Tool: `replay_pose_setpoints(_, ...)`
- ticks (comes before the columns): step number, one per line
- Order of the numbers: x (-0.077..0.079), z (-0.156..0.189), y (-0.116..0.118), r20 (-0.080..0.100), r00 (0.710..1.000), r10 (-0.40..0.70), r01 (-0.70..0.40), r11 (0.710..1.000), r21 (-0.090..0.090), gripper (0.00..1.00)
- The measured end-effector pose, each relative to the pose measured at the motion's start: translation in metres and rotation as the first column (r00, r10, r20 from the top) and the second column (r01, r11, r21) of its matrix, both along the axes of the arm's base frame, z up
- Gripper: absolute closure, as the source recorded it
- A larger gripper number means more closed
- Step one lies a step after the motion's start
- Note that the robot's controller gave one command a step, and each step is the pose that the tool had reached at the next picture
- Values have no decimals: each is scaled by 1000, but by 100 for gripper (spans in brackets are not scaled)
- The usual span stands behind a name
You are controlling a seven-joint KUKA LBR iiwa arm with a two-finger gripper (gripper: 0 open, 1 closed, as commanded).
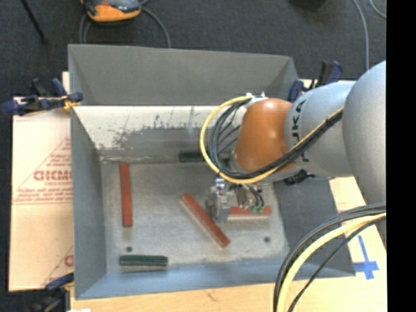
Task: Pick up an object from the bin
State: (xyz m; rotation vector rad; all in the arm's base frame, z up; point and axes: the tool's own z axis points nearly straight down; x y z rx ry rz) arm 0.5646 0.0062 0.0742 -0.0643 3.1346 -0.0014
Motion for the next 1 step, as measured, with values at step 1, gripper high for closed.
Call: replay_pose_setpoints(1,0,0,0,0,1000,0,0,1000,0,100)
